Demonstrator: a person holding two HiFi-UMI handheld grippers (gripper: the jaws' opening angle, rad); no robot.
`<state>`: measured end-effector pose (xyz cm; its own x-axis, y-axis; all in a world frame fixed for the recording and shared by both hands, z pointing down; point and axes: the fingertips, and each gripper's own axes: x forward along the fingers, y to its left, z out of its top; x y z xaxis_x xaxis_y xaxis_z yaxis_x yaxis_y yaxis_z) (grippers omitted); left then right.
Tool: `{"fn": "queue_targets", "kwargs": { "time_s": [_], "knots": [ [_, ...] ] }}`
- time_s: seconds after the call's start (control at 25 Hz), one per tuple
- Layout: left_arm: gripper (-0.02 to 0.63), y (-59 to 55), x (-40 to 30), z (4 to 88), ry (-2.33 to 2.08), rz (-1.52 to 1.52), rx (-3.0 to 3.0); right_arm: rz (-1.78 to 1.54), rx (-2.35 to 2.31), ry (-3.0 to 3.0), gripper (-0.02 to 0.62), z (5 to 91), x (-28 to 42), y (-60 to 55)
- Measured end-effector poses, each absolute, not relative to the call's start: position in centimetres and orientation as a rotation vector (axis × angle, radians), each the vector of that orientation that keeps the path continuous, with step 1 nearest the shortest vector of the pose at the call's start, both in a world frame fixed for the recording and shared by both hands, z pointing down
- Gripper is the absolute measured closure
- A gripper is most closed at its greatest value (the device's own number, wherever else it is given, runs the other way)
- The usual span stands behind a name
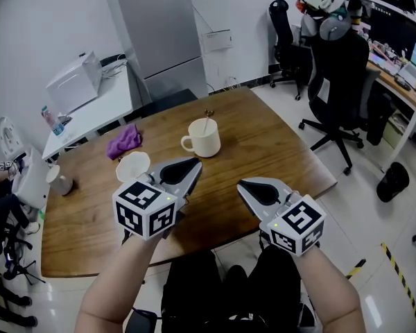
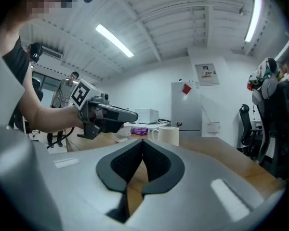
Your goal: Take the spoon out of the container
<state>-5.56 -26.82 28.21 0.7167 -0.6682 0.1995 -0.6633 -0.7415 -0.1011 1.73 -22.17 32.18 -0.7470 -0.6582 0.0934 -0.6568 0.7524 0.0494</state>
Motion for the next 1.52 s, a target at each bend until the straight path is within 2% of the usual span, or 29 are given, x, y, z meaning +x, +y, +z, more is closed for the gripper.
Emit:
{"fn": "queue_targets", "kwargs": {
  "time_s": [0.88, 1.24, 1.52],
  "knots": [
    [0.461, -43.6, -4.5, 28.0, 1.173, -0.957, -2.890, -0.092, 1.016, -2.765, 0.591, 30.8, -0.4, -24.9],
    [0.360, -46.6, -2.9, 29.8, 1.128, -1.122, -2.896, -0.103, 0.976, -2.791, 0.589, 30.6, -1.5, -25.4],
    [0.374, -47.8, -2.3, 30.9, 1.159, -1.193, -2.860, -0.100, 0.985, -2.812, 0.589, 30.6, -1.2, -25.6]
  ]
}}
